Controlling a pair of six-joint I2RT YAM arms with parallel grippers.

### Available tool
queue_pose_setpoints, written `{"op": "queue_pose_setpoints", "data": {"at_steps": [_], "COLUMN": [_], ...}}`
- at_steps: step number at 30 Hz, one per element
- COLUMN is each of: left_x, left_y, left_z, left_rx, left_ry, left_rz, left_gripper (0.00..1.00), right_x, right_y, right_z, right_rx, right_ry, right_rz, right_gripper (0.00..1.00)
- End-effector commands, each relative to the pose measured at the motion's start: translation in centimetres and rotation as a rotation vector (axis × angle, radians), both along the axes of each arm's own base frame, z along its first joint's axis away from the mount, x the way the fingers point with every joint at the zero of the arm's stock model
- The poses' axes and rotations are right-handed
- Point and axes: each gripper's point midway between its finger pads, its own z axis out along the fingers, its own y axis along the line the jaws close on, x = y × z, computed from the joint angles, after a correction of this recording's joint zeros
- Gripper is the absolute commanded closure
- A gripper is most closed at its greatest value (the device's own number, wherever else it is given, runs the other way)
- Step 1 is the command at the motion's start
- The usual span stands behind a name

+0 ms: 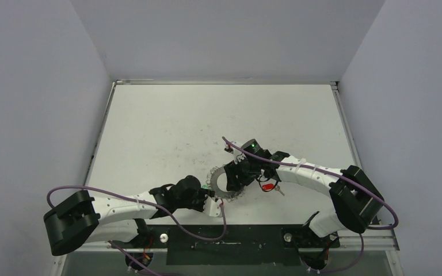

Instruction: Put the keys on the keyring

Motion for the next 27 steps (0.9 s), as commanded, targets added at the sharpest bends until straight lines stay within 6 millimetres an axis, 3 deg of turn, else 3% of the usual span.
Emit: {"op": "queue_pose_setpoints", "data": {"at_steps": [1,7,18,27], "left_x": [1.9,2.3,1.5,2.0], "left_y": [-2.1,-2.2,-2.8,-3.4], "left_z": [2.5,2.9,1.8,1.6], "left_rx": [-0.044,-0.063,-0.063,-0.061], "left_ry": [-0.079,-0.101,-0.062,-0.072], "left_rz": [0.006,0.017,-0.025,-0.021], "left_gripper": [0.70,0.69,0.86,0.75], "right_x": [0.6,0.6,0.6,0.3], "right_y": [0.6,0.6,1.1,2.0], "right_z": [1.6,1.6,1.4,1.7], "right_rx": [0.047,0.046,0.058,0.104], "right_ry": [-0.046,-0.045,-0.036,-0.053], "right_rz": [0.010,0.016,0.026,0.074], "right_gripper": [0.41,0.41,0.41,0.41]}}
